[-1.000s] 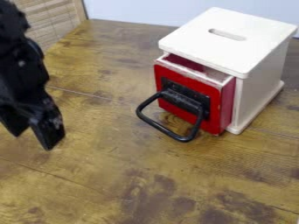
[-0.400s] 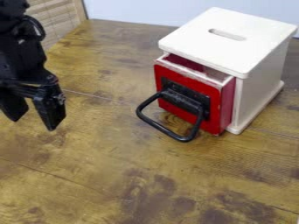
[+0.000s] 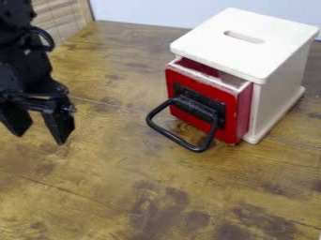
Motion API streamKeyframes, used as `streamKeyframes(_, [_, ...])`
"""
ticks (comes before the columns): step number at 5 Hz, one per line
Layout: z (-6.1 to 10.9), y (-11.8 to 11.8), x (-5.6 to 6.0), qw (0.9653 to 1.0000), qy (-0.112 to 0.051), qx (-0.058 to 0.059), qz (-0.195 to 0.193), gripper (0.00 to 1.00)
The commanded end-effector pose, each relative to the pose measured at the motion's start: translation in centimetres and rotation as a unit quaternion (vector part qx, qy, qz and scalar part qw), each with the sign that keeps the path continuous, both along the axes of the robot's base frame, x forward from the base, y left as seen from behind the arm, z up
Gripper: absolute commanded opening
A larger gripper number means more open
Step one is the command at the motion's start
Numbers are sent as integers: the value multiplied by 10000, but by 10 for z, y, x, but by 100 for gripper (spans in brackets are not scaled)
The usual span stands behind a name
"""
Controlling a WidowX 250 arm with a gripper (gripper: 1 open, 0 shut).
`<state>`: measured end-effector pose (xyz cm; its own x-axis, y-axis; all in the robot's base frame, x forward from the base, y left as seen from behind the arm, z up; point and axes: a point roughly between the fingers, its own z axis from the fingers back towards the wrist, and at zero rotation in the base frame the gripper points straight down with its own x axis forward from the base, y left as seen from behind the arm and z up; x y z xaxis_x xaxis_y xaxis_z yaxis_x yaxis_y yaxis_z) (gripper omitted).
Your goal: Close the drawer
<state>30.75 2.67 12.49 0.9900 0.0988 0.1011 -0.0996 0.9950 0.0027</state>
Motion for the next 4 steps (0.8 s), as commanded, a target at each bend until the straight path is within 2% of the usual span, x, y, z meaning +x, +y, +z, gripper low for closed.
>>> streamKeyframes(1, [8, -18, 13, 9996, -237, 44, -139, 100])
streamKeyframes(2, [7, -60, 30, 9964, -323, 11, -785, 100])
streamKeyframes(3, [10, -89, 32, 9905, -323, -16, -1339, 100])
streamKeyframes(4, [4, -100, 29, 9831, -300, -22, -1807, 100])
